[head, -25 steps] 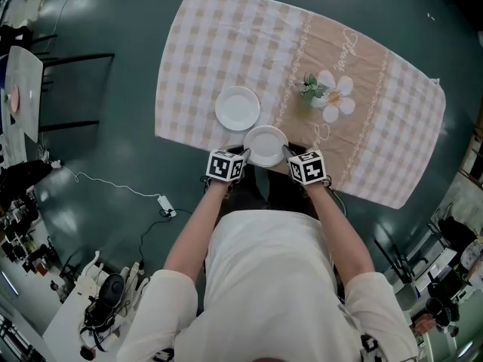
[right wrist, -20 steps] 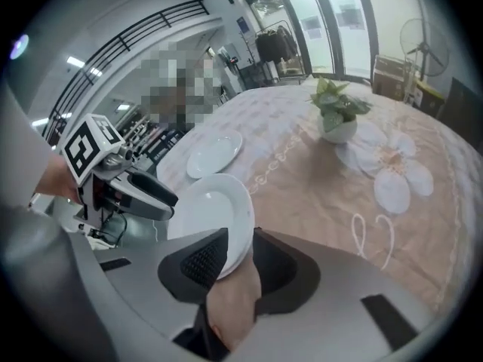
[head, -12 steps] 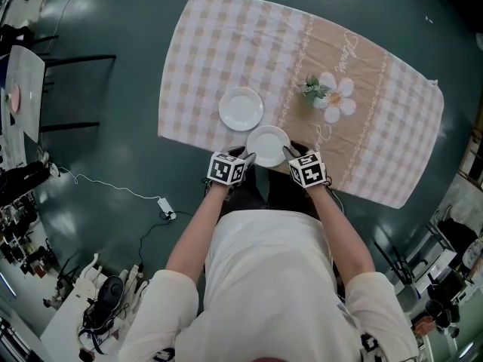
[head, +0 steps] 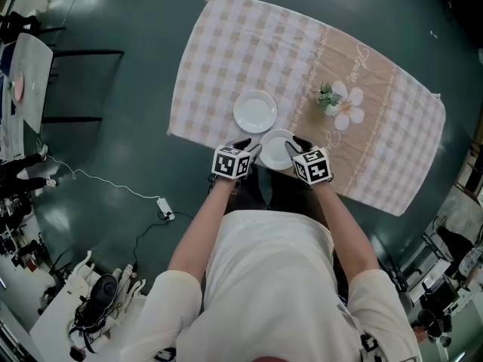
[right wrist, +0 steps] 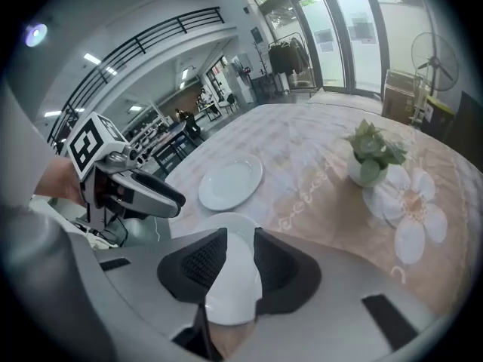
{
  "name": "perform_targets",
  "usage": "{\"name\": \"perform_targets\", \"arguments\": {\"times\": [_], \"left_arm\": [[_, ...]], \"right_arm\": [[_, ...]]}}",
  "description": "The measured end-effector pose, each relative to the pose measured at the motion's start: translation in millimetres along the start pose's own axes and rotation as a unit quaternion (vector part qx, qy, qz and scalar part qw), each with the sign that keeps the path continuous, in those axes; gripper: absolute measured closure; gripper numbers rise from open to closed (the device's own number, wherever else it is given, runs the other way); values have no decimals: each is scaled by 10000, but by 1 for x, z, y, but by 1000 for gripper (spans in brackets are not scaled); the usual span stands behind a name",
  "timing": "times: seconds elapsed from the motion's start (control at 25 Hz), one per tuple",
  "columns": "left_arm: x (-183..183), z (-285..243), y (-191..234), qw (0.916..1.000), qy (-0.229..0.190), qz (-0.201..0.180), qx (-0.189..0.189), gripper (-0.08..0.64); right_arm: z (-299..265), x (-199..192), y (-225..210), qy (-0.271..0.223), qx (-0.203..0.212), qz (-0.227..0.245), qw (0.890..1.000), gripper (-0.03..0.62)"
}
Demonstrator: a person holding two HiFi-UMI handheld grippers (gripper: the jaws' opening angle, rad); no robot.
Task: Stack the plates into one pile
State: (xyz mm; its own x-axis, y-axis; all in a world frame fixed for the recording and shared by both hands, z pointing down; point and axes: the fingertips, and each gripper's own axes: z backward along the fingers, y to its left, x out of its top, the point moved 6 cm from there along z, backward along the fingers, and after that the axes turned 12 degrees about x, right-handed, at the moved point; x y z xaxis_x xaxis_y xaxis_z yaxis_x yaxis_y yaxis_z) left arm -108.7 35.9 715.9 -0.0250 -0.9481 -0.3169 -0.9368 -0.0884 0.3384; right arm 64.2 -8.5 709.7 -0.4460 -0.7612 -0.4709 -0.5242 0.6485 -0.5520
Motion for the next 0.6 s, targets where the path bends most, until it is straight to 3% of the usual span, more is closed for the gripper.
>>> {"name": "perform_targets", "arguments": {"times": [0.24, 0.6], "left_arm": [[19, 6, 29, 9999, -122, 12, 71, 387], [42, -1, 74, 9991, -157, 258, 285, 394]], "right_arm": [[-14, 34, 2, 10, 8, 184, 9998, 462], [-41, 64, -10, 35, -183, 17, 9998, 471]]}}
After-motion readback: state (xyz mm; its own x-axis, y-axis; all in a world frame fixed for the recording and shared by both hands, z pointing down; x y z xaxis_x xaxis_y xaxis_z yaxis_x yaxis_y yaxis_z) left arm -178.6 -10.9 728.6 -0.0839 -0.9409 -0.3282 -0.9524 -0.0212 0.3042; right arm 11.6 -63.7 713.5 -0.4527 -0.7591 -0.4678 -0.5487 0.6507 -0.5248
